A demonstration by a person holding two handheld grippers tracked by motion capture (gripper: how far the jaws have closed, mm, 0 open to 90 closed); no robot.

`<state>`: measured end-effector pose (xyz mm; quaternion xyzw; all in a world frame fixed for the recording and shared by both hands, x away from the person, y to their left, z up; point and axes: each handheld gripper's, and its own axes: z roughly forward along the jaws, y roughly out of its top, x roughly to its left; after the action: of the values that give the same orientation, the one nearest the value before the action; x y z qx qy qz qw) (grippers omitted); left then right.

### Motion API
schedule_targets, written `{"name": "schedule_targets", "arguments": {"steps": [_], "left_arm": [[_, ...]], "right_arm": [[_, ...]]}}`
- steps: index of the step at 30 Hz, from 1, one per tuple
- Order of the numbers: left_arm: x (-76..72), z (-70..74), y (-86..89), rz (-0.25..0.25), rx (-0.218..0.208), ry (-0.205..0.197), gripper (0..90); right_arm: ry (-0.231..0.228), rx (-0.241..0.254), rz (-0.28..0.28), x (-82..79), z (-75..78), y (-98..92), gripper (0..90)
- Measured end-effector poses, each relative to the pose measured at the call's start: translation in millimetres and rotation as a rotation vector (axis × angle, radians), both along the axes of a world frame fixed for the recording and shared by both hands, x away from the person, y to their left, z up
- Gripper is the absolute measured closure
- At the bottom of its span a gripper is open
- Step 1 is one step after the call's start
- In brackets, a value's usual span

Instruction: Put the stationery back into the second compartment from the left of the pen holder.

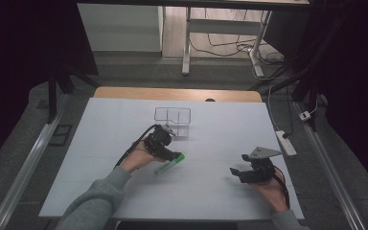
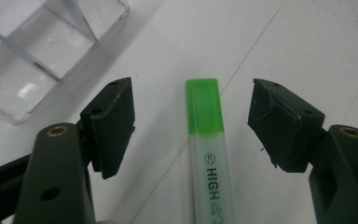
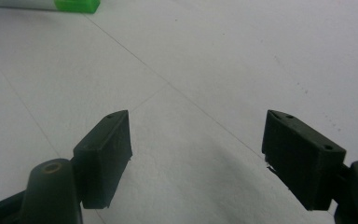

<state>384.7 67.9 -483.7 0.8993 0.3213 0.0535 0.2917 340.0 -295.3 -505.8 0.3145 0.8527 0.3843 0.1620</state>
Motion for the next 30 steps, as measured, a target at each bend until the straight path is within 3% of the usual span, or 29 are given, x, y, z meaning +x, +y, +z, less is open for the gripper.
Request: {"name": "schedule_targets", "arguments": {"steps": [18,30], "left_arm": [[3.2,-23.9,-20.1,-0.038,0.094,0.037,30.2],[2.1,-27.6,-25.3,-0.053,0.109,0.028,34.5]], "right_arm": [[0.006,0.001,-0.001,0.4,0.1,0.3,23.9],[0.007,-0.003,-0.007,0.8,-0.7,0.2,23.9]]}}
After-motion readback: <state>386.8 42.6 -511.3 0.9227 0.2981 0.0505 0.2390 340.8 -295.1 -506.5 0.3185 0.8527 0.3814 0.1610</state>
